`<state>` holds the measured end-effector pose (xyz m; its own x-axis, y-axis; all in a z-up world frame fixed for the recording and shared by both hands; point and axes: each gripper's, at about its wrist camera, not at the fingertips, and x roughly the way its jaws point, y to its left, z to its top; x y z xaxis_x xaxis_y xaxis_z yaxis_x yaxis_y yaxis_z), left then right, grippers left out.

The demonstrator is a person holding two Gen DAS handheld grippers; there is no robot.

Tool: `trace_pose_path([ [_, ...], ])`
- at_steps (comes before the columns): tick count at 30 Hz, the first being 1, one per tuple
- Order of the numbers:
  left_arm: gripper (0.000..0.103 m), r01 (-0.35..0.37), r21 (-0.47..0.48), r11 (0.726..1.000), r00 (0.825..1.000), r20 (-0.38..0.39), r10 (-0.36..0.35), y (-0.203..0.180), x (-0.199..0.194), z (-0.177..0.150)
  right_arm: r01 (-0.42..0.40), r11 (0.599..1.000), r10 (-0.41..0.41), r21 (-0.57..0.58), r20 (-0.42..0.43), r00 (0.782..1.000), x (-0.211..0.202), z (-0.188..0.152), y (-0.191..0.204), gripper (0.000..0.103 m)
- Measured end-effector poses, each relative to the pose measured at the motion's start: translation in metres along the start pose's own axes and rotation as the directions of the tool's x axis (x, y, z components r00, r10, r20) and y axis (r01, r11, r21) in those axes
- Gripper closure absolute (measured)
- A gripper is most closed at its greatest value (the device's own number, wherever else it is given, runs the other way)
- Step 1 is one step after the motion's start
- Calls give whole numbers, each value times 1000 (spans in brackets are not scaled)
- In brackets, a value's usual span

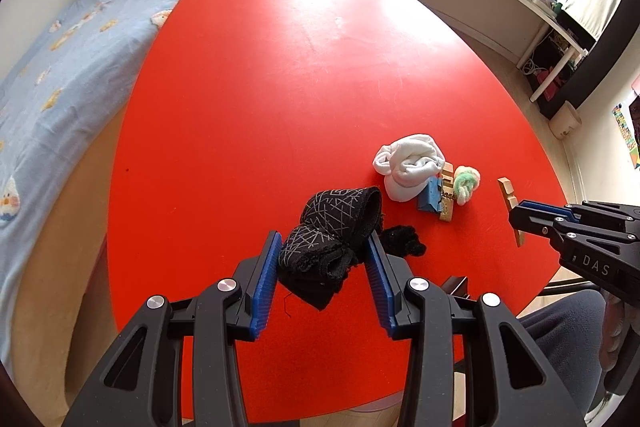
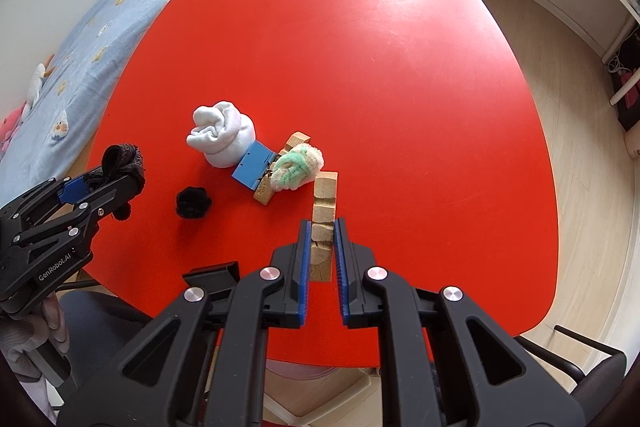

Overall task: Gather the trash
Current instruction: 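Carry the black sock and wooden blocks toward the pink bin with both tools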

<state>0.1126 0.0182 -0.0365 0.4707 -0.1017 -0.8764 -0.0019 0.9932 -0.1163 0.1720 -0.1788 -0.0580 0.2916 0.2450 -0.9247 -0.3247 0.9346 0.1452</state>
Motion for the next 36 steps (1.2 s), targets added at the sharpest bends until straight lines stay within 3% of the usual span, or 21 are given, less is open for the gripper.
trace_pose_path([
  [17, 62, 61, 52, 997, 994, 90, -66, -17, -67, -47, -95, 992, 106, -86, 132, 986, -89, -49, -6, 92],
  [36, 62, 155, 82, 984, 984, 76, -161, -35, -99, -94, -142, 976, 161, -162, 108, 981, -118, -123, 14, 92],
])
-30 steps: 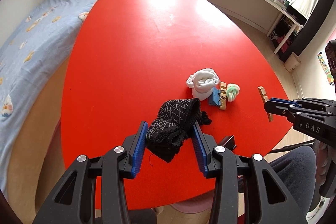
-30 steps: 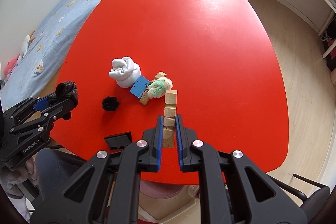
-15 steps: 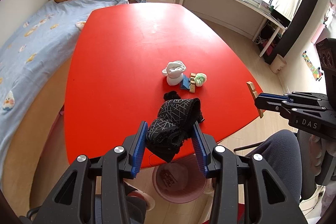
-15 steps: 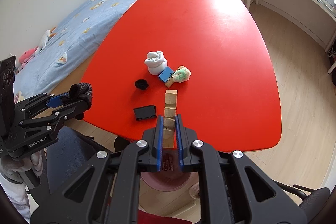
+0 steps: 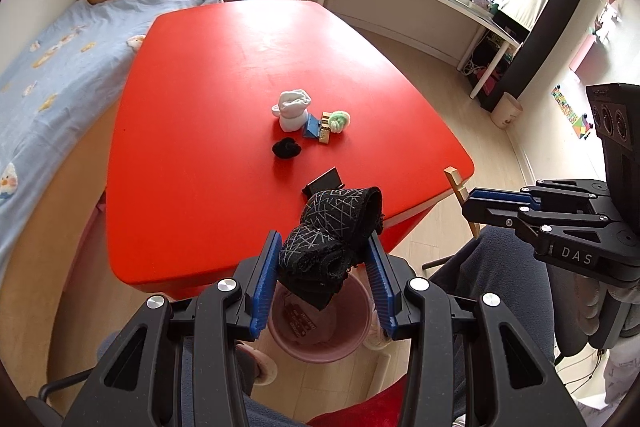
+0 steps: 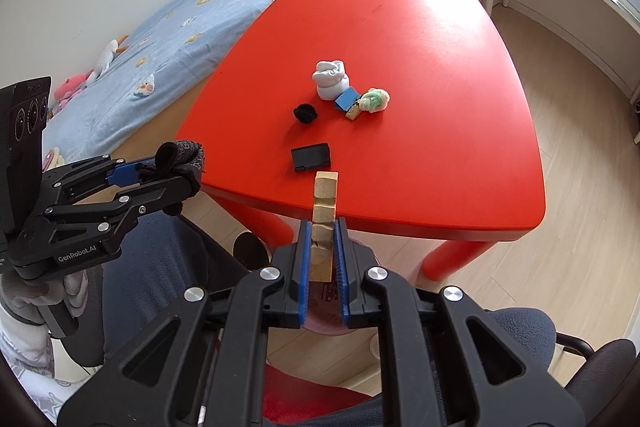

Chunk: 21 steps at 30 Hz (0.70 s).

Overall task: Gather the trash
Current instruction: 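Carry the black sock and wooden blocks toward the pink bin with both tools, then open both tools over the pink bin to drop sock and blocks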

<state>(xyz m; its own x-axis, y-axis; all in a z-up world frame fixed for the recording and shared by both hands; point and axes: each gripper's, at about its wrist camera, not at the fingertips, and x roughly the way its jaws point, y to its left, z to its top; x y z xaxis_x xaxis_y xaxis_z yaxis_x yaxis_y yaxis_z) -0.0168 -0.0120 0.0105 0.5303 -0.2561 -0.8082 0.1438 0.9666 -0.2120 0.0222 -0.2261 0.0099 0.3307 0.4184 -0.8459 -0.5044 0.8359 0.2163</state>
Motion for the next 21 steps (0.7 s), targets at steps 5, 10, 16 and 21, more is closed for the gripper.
trace_pose_path([
  [5, 62, 11, -10, 1000, 1000, -21, -12, -1, -1, -13, -22, 1000, 22, -1, -12, 1000, -3, -13, 2, 92],
  [10, 62, 24, -20, 1000, 999, -39, -24, -4, 1, -21, -45, 999, 45, -1, -25, 999, -2, -19, 6, 92],
  [16, 62, 33, -14, 999, 998, -45, -33, -8, 1, -24, -64, 998, 64, 9, -32, 997, 1, -22, 6, 92],
  [21, 62, 40, -11, 999, 998, -44, -40, -8, 1, -24, -76, 997, 77, 12, -34, 996, 2, -23, 6, 92],
])
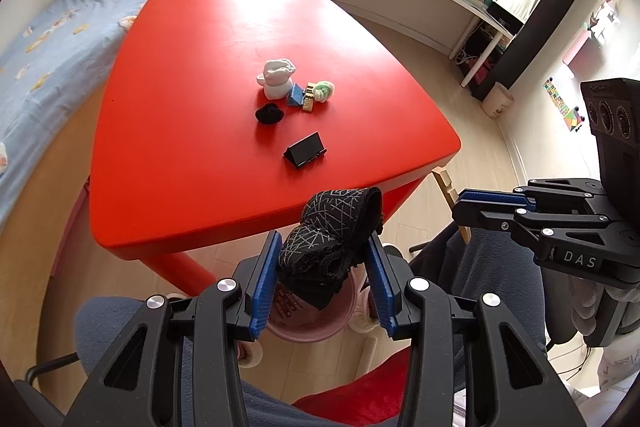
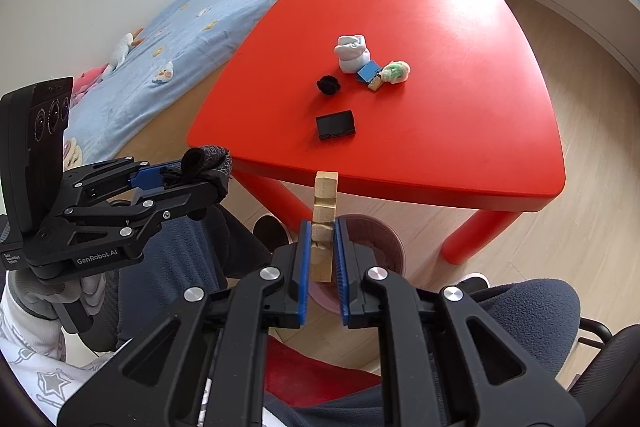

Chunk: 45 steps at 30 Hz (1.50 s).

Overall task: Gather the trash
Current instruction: 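Open both tools over the pink bin to drop sock and blocks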

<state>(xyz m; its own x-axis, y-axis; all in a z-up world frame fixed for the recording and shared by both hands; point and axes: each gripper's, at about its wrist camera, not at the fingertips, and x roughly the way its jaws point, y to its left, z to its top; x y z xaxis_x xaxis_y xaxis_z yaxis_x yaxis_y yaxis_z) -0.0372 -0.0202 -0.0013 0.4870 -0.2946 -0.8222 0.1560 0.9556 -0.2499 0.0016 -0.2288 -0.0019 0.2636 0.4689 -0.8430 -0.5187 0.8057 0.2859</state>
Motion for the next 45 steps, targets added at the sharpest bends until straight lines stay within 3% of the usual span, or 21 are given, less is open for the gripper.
trace_pose_path([
  [15, 60, 21, 1, 1000, 1000, -10, -21, 0, 1, 0, -29, 1000, 29, 7, -2, 1000, 1, 0, -2, 92],
  [19, 54, 21, -2, 1000, 1000, -10, -21, 0, 1, 1, -32, 999, 32, 16, 6, 999, -1, 0, -3, 90],
  [20, 47, 21, -5, 1000, 1000, -11, -21, 0, 2, 1, -30, 999, 30, 20, 8, 1000, -2, 0, -4, 81],
  [21, 38, 16, -10, 1000, 1000, -8, -16, 1, 2, 1, -27, 999, 27, 24, 12, 1000, -2, 1, -5, 58],
  [22, 17, 3, -16, 1000, 1000, 4, -3, 3, 1, 1, -25, 999, 25, 31, 18, 1000, -3, 0, -6, 46],
  [23, 14, -5, -18, 1000, 1000, 18, 6, 4, -1, 1, -23, 999, 22, 39, 26, 999, -4, 0, -8, 31],
  [24, 14, -16, -21, 1000, 1000, 15, 16, 6, -1, 1, -19, 999, 17, 48, 33, 999, -5, 1, -10, 21],
  [26, 9, -45, -35, 998, 999, 16, 46, 10, 0, 2, -11, 998, 9, 63, 41, 999, -6, 1, -13, 12],
  [45, 8, -65, -69, 995, 998, 15, 66, 22, -1, 3, 1, 997, -4, 76, 42, 999, -1, 1, -17, 6],
])
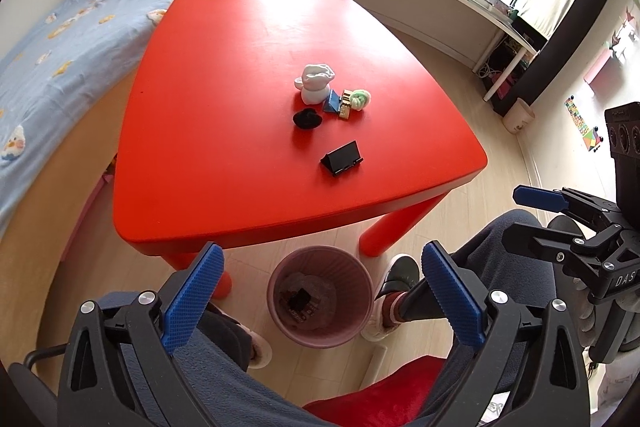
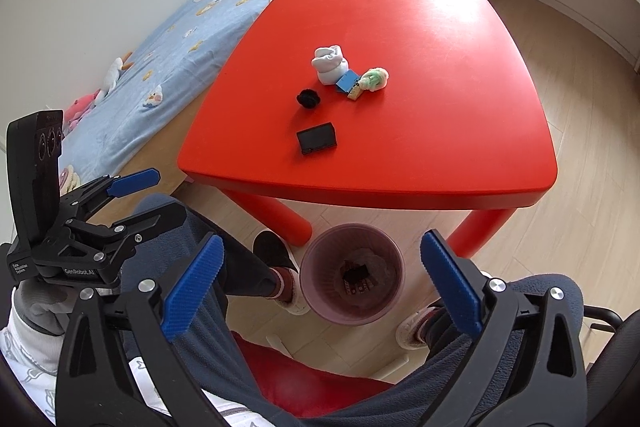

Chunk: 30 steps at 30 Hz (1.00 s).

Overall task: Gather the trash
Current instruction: 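Open both tools over the pink bin to drop sock and blocks, then grasp the small black item with the left tool while the right tool grasps the black phone stand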

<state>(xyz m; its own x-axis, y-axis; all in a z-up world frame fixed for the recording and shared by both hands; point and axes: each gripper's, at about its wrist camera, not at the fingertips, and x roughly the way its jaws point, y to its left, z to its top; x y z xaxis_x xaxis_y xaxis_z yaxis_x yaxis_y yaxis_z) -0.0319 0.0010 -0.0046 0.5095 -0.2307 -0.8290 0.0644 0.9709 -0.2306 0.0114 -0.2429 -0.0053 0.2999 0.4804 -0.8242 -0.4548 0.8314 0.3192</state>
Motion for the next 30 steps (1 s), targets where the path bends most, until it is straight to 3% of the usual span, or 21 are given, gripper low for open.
trace_pose_path([
  [14, 8, -7, -26, 1000, 1000, 6, 7, 13, 2, 11, 6, 1000, -6, -23, -7, 1000, 10, 5, 3, 6],
  [30, 8, -4, -44, 999, 1000, 6, 4, 38, 26, 64, 37, 993, -40, -116, -16, 999, 43, 42, 11, 6],
])
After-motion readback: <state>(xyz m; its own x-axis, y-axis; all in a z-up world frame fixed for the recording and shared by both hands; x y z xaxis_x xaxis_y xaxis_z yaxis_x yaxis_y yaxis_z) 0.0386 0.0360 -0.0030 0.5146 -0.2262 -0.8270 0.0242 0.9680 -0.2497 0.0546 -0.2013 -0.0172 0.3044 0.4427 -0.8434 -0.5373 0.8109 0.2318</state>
